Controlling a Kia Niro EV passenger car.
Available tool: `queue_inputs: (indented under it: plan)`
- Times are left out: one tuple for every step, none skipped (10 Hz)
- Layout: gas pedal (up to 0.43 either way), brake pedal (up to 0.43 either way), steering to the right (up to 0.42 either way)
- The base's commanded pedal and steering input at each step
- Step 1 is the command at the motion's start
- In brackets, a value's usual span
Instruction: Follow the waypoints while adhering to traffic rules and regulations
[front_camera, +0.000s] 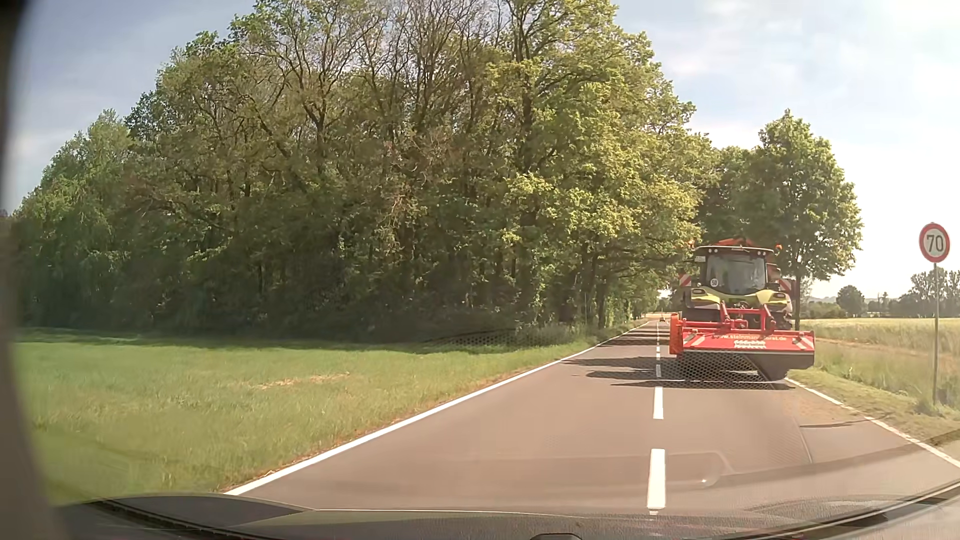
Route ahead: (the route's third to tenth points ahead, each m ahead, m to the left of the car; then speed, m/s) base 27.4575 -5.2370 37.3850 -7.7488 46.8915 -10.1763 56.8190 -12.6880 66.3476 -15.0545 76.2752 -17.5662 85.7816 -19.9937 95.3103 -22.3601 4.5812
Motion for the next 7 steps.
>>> queue_inputs:
  plan:
    - [0.28,0.0,0.0]
    - [0.28,0.0,0.011]
    - [0.28,0.0,0.017]
    - [0.28,0.0,0.025]
    - [0.28,0.0,0.034]
    - [0.28,0.0,0.047]
    - [0.28,0.0,0.056]
